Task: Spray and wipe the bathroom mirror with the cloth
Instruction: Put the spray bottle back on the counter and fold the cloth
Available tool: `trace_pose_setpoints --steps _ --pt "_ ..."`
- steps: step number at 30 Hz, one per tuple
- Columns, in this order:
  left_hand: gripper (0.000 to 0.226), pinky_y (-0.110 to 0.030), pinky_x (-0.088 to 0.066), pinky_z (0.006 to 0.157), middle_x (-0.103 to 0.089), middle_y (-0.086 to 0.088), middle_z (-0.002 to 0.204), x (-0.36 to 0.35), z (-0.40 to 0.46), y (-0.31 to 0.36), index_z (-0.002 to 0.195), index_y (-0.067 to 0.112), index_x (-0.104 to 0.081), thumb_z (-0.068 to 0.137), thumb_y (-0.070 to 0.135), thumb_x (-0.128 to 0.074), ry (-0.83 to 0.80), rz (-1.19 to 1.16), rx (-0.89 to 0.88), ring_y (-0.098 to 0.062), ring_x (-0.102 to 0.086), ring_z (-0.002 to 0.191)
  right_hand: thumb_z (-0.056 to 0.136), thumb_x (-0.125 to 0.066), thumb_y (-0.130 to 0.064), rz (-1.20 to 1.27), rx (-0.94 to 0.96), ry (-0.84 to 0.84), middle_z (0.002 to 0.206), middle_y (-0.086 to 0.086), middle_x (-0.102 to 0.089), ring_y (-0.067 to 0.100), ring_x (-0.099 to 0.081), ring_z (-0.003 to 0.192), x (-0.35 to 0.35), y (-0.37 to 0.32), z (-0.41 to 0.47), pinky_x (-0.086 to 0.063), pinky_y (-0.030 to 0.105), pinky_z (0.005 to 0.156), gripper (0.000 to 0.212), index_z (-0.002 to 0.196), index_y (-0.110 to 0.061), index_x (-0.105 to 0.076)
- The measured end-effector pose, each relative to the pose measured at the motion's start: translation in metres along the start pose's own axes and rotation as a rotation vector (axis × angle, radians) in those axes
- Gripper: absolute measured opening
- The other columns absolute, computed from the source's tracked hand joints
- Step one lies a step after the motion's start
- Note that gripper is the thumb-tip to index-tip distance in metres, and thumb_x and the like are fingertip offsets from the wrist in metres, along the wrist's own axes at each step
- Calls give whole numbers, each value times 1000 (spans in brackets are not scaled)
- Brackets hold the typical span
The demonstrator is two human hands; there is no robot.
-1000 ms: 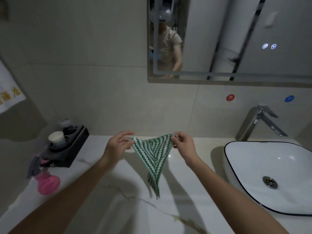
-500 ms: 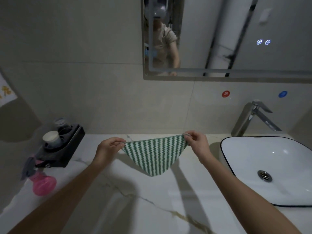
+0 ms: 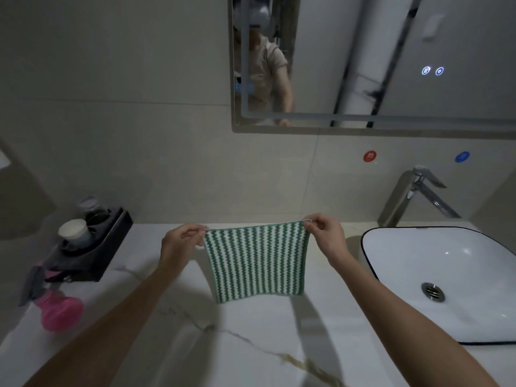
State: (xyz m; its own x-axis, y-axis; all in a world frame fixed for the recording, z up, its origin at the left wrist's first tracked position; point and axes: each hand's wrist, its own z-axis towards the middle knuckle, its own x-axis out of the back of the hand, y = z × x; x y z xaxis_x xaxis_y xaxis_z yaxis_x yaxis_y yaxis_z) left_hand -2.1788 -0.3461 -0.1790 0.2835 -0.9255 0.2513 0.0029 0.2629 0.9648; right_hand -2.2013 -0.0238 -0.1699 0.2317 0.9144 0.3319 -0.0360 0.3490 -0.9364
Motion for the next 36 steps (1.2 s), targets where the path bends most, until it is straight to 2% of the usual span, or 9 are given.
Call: trace_pose_setpoints --steps 3,5,7,10,15,21,27,31,36 --pt "11 -9 -47 55 -68 13 61 -4 5 6 89 11 -69 87 4 -62 29 -34 -8 5 -61 56 87 -65 -7 24 14 7 70 -4 -65 11 -59 69 1 -3 4 -47 32 74 16 80 -21 -68" --pt "10 -11 -47 60 -68 8 69 -7 6 8 89 12 -70 86 5 -63 51 -34 -11 2 -62 61 87 -64 -6 27 35 11 69 -8 -65 4 -58 66 3 -2 2 -45 23 68 13 84 -17 -70" --pt "10 -10 -45 59 -68 12 65 -8 3 6 87 13 -71 85 6 -63 71 -39 -13 1 -61 61 87 -64 -6 7 37 11 68 -9 -65 -3 -57 62 2 3 -4 -42 16 62 10 86 -13 -71" --pt "12 -9 -44 56 -67 20 59 -6 -9 -11 82 12 -72 83 2 -64 57 -8 -36 4 -58 55 86 -64 -3 1 6 -6 67 -4 -66 -1 -56 57 0 20 -19 -42 15 58 10 85 -10 -71" --pt "28 -20 -50 55 -66 9 53 4 -36 -53 66 32 -73 79 7 -72 -116 141 2 -7 -59 51 87 -65 -4 -82 -99 -80 63 -1 -64 10 -56 53 2 55 -50 -43 16 51 11 81 -12 -70" --pt "23 -22 -49 52 -67 2 53 11 -78 -82 71 20 -71 81 0 -70 -319 262 102 -7 -57 45 87 -64 -5 -195 -237 -251 66 8 -64 13 -54 52 15 84 -89 -41 16 46 10 79 -9 -69" --pt "15 -22 -48 50 -67 3 56 23 -119 -109 74 14 -71 83 2 -68 -497 352 169 -10 -58 46 89 -65 -12 -341 -293 -450 57 -1 -62 6 -51 42 19 121 -131 -43 20 46 22 68 -9 -61" --pt "14 -22 -46 48 -70 3 62 24 -138 -121 74 16 -71 84 6 -68 -527 387 230 -10 -58 45 89 -67 -12 -362 -340 -514 57 -2 -62 4 -51 40 20 137 -144 -44 21 45 22 67 -13 -62" --pt "16 -17 -45 49 -71 5 64 20 -130 -122 75 18 -72 83 5 -69 -476 381 194 -5 -56 44 87 -68 -9 -303 -361 -423 58 1 -63 5 -51 39 14 136 -135 -41 18 43 19 71 -10 -59"
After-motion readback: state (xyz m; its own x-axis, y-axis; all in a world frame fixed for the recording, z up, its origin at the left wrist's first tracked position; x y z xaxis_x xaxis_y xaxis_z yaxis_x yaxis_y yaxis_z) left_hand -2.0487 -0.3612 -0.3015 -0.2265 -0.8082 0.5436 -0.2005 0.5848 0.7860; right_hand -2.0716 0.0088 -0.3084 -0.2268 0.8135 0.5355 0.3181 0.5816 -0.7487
